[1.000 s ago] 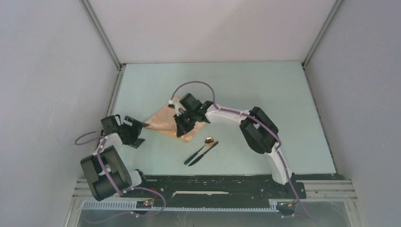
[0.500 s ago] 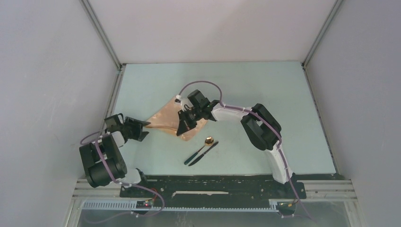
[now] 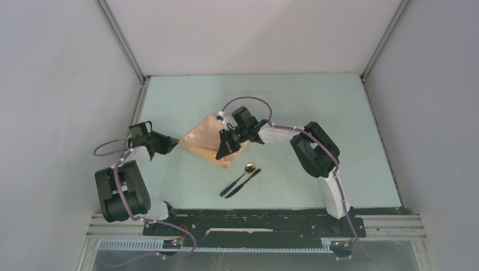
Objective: Fold the napkin into a case and place the utensils inside
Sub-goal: Pick up the lower triangle-folded napkin from the center of the board, then fold the lower triangle-folded napkin at the center of the board, then smooth out the 2/3-rectangle-folded napkin at the center of the board.
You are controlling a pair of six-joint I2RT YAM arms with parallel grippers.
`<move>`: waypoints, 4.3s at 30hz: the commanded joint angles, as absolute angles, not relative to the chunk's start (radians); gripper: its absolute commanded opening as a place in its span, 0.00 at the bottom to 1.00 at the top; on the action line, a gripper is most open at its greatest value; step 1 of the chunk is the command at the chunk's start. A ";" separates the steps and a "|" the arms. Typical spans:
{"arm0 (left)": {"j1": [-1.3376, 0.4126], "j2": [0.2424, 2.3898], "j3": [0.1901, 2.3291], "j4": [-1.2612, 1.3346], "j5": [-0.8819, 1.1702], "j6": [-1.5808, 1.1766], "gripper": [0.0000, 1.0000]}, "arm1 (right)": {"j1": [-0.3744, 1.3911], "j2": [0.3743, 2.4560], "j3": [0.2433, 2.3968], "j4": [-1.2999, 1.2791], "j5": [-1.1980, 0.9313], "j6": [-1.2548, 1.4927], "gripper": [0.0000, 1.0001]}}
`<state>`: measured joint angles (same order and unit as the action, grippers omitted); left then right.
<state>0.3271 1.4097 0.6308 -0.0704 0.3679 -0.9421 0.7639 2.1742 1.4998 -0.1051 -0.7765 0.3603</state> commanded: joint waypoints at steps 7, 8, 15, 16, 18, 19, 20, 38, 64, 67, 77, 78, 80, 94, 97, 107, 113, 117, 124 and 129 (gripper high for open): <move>0.209 1.430 0.800 -0.210 0.228 -0.921 0.13 | 0.721 2.076 1.442 -0.055 -0.764 0.389 0.00; 0.198 1.445 0.814 -0.213 0.226 -0.924 0.12 | 0.720 2.074 1.442 -0.060 -0.757 0.386 0.00; 0.136 1.581 0.916 -0.236 0.220 -0.934 0.11 | 0.708 2.084 1.442 -0.086 -0.729 0.378 0.00; 0.128 1.600 0.933 -0.237 0.222 -0.935 0.10 | 0.705 2.087 1.442 -0.090 -0.725 0.378 0.00; 0.110 1.631 0.967 -0.241 0.220 -0.936 0.10 | 0.701 2.093 1.440 -0.100 -0.723 0.373 0.00; 0.099 1.643 0.984 -0.242 0.217 -0.937 0.10 | 0.700 2.093 1.439 -0.104 -0.719 0.371 0.00; 0.089 1.654 1.000 -0.244 0.213 -0.936 0.10 | 0.700 2.092 1.438 -0.112 -0.712 0.363 0.00; 0.009 1.809 1.148 -0.271 0.222 -0.927 0.10 | 0.704 2.087 1.437 -0.186 -0.611 0.311 0.00; -0.031 1.916 1.215 -0.278 0.248 -0.901 0.07 | 0.732 2.074 1.438 -0.237 -0.522 0.307 0.02; -0.032 1.927 1.221 -0.279 0.255 -0.898 0.07 | 0.745 2.050 1.438 -0.271 -0.464 0.324 0.14; -0.044 1.933 1.232 -0.278 0.285 -0.877 0.06 | 0.836 1.899 1.501 -0.462 -0.107 0.265 0.70; -0.046 1.932 1.233 -0.278 0.286 -0.876 0.06 | 0.823 1.915 1.499 -0.409 -0.164 0.278 0.71; -0.049 1.930 1.233 -0.278 0.284 -0.873 0.06 | 0.812 1.988 1.558 -0.376 -0.265 0.304 0.70; -0.053 1.950 1.255 -0.277 0.296 -0.886 0.05 | 0.717 2.130 1.504 -0.013 -0.794 0.463 0.78; -0.053 1.959 1.258 -0.269 0.304 -0.897 0.04 | 0.716 2.126 1.518 -0.009 -0.839 0.465 0.86; -0.046 1.970 1.262 -0.285 0.324 -0.864 0.01 | 0.720 2.320 1.752 0.060 -0.992 0.535 0.88; -0.039 2.003 1.285 -0.285 0.392 -0.863 0.01 | 0.718 2.426 1.912 -0.203 -1.072 0.347 0.87; -0.029 2.004 1.285 -0.281 0.388 -0.878 0.01 | 0.732 2.453 1.945 -0.252 -1.079 0.305 0.86; -0.021 2.001 1.270 -0.271 0.376 -0.902 0.00 | 0.730 2.450 1.906 -0.255 -1.079 0.293 0.85; -0.014 1.995 1.239 -0.229 0.379 -0.938 0.00 | 0.733 2.424 1.897 -0.286 -1.115 0.253 0.86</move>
<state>-0.0273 1.9965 1.2530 -0.2855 0.3706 -0.9012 0.7235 2.4584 1.9038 -0.2501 -1.0595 0.3134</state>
